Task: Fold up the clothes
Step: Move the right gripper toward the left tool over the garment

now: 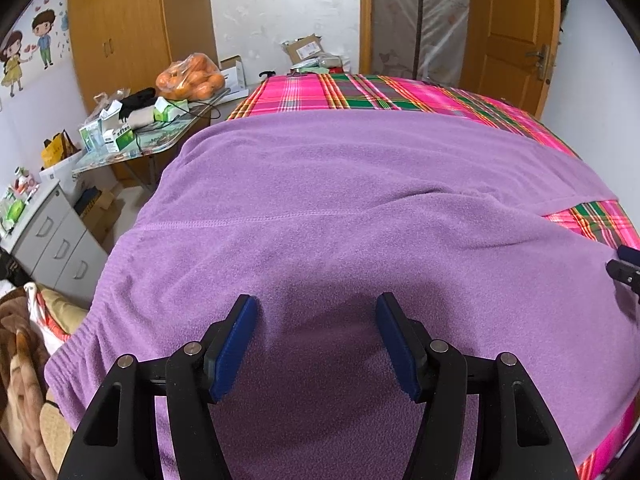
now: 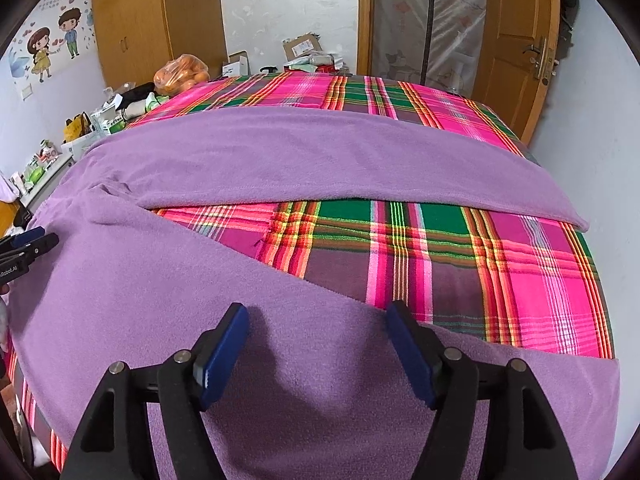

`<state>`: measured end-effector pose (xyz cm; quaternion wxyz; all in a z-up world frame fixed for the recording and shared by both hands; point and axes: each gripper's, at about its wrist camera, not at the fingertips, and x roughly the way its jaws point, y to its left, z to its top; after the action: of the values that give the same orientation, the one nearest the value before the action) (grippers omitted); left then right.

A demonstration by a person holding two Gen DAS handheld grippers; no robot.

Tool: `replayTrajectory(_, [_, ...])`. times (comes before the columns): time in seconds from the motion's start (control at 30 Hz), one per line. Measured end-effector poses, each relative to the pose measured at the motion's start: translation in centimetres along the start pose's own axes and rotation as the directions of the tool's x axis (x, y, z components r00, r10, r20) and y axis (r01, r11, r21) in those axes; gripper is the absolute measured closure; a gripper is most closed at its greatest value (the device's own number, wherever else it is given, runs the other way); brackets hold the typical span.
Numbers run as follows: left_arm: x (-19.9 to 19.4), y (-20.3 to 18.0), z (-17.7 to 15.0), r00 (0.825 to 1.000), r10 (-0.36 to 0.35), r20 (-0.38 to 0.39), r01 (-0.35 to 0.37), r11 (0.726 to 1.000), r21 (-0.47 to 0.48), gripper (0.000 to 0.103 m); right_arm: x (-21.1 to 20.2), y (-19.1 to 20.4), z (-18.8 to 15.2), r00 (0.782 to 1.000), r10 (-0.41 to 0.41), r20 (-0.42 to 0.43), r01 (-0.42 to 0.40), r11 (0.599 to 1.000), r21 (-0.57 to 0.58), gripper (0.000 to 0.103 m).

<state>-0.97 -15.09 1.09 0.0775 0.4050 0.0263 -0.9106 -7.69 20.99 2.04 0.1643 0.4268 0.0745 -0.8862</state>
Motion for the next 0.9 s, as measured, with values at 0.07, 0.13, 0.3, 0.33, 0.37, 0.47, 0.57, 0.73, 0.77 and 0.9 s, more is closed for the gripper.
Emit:
replayTrajectory(0.07, [0.0,0.0,0.0,1.000,-0.004,0.000,0.004,1.000,-0.003,0.038,0.0,0.0,0.1,1.000,0.000,-0.008,0.000,1.000,0.000,0.031])
replayTrajectory(0.13, [0.0,0.1,0.0,1.000,-0.009,0.000,0.009,1.000,-0.005,0.038,0.0,0.1,0.3,1.000,0.001,-0.020,-0.001,1.000,0.001,0.033])
replayTrajectory(0.3, [-0.1,0.0,-0.1,1.000,-0.017,-0.003,0.017,1.000,0.015,0.038,-0.6,0.5,0.9,0.995,0.093,-0.032,-0.093,0.996,0.019,0.051])
replayTrajectory(0.33, [-0.2,0.0,0.0,1.000,-0.021,-0.003,0.021,0.999,0.025,0.038,-0.8,0.8,1.0,0.992,0.120,-0.028,-0.119,0.993,0.020,0.051])
replayTrajectory(0.37, [-0.3,0.0,0.0,1.000,-0.025,-0.001,0.025,0.999,0.033,0.038,-1.0,1.2,1.1,0.991,0.130,-0.023,-0.129,0.992,0.008,0.051])
replayTrajectory(0.47, [-1.0,0.0,0.1,0.998,-0.051,0.026,0.049,0.998,0.044,0.038,-1.3,2.8,1.6,0.985,0.173,-0.009,-0.173,0.984,-0.042,0.051])
replayTrajectory(0.57, [-1.8,-0.1,0.4,0.995,-0.072,0.062,0.068,0.996,0.062,0.038,-1.2,4.4,2.2,0.975,0.222,-0.002,-0.221,0.971,-0.086,0.051])
replayTrajectory(0.73, [-2.0,-0.6,1.6,0.993,-0.090,0.074,0.083,0.992,0.099,0.038,-0.3,7.2,3.6,0.966,0.259,-0.012,-0.258,0.958,-0.129,0.053])
replayTrajectory(0.77, [-1.8,-0.7,1.9,0.993,-0.091,0.072,0.083,0.991,0.105,0.038,0.0,7.8,3.9,0.963,0.269,-0.014,-0.268,0.954,-0.134,0.057])
replayTrajectory(0.9, [-0.8,-1.2,2.7,0.994,-0.091,0.056,0.084,0.990,0.115,0.038,0.9,10.5,5.1,0.952,0.302,-0.037,-0.304,0.935,-0.182,0.071])
